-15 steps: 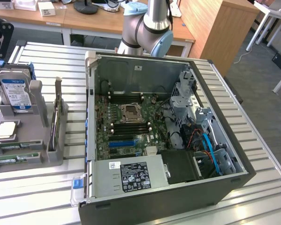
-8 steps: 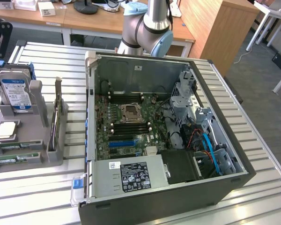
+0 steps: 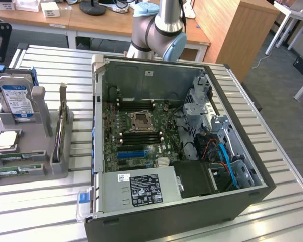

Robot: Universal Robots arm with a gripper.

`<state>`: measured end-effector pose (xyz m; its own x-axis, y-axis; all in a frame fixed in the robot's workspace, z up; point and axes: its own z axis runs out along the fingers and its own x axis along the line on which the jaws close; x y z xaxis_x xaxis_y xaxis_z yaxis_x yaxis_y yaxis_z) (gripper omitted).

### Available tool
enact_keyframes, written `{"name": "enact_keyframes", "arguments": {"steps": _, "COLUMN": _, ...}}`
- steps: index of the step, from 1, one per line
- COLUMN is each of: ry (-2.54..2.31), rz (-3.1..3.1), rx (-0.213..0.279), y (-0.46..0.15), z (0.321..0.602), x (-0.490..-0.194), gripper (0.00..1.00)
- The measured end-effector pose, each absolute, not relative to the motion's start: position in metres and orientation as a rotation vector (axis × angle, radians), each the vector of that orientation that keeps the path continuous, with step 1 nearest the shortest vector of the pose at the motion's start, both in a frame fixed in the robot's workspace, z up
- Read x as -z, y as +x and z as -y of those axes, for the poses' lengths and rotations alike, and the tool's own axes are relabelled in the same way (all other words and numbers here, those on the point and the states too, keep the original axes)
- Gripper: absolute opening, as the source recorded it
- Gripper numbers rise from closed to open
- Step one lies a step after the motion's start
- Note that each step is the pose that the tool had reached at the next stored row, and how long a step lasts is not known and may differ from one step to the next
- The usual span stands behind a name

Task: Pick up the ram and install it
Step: 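Pick up the ram and move it above insertion slot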

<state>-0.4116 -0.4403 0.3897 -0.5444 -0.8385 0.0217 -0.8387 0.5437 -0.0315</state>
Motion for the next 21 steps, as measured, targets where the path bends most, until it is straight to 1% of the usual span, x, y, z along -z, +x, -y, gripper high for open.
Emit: {"name": "enact_keyframes", "arguments": {"steps": 21, "ry": 1.783, "rz": 2.579, "rx": -0.075, "y": -0.4124, "z": 0.4403, "x": -0.3896, "gripper": 0.11}}
